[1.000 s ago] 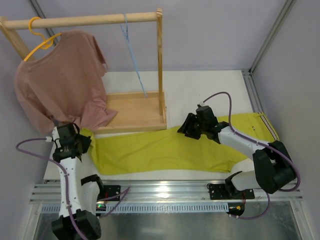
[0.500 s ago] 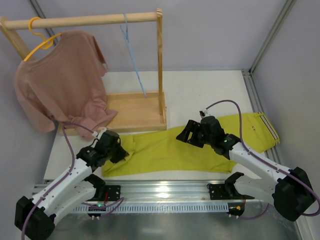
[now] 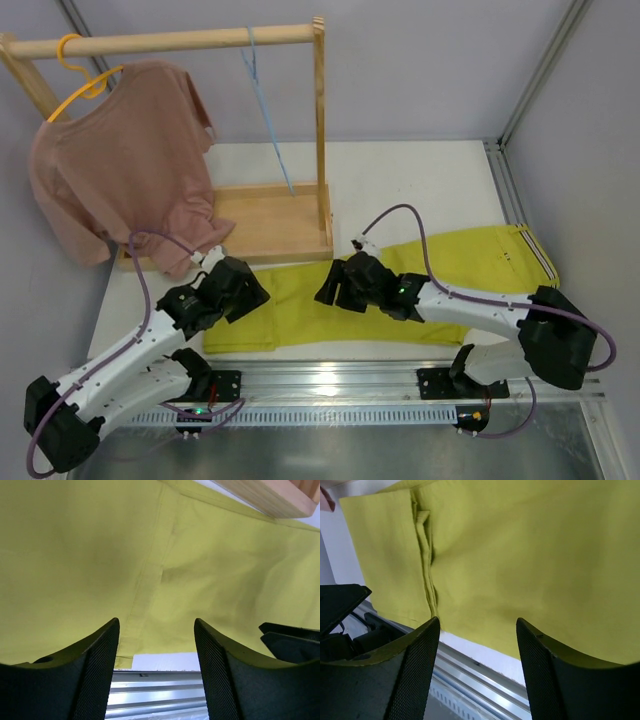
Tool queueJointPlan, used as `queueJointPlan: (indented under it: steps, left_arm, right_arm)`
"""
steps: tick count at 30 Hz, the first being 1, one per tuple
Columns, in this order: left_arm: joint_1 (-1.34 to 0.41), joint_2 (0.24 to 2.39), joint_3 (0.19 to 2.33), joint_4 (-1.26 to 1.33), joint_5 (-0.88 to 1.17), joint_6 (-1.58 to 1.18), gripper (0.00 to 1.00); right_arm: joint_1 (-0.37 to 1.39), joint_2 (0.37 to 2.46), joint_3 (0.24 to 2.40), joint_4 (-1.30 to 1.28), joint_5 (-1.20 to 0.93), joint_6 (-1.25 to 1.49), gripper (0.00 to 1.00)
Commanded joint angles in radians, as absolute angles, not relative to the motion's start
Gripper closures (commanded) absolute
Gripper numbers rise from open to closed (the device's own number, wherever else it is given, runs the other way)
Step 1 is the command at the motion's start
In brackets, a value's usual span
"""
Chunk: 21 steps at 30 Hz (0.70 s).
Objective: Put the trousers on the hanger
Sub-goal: Fold the trousers
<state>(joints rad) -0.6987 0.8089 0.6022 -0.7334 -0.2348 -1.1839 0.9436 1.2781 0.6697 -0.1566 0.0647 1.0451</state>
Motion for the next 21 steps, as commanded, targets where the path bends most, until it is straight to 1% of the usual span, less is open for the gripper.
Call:
queueJointPlan:
  steps: [1, 5, 8, 10, 14, 17, 21]
  left_arm:
    - [-0.689, 0.871, 0.652, -0.801, -0.316, -1.134, 0.39]
    - [-0.654, 0.855, 0.669, -0.828, -0.31, -1.069, 0.4]
    - [-0.585, 0.838, 0.64, -0.818, -0.253, -1.025, 0.41]
    - [-0.577, 0.836, 0.609, -0.816, -0.198, -1.029, 0.43]
    - [-0.577, 0.766, 0.584, -0.789, -0.192, -1.077, 0.43]
    - [-0.577, 0.773, 0.568, -0.767, -0.172, -1.08, 0.43]
    - [-0.577, 0.87, 0.523, -0.672, -0.058, -1.052, 0.45]
  right_arm:
    - [1.021, 1.409, 0.803, -0.005, 0.163, 1.088, 0.35]
    - [1.08, 1.57, 0.905, 0.071, 0.163, 1.101, 0.35]
    - [1.107, 1.678, 0.959, 0.098, 0.163, 1.121, 0.36]
    - [1.112, 1.719, 0.974, 0.15, 0.152, 1.132, 0.39]
    - [1.121, 1.822, 1.023, 0.161, 0.155, 1.124, 0.4]
    - [1.127, 1.838, 1.022, 0.156, 0.175, 1.124, 0.4]
    - [1.131, 1.758, 0.876, 0.236, 0.202, 1.147, 0.43]
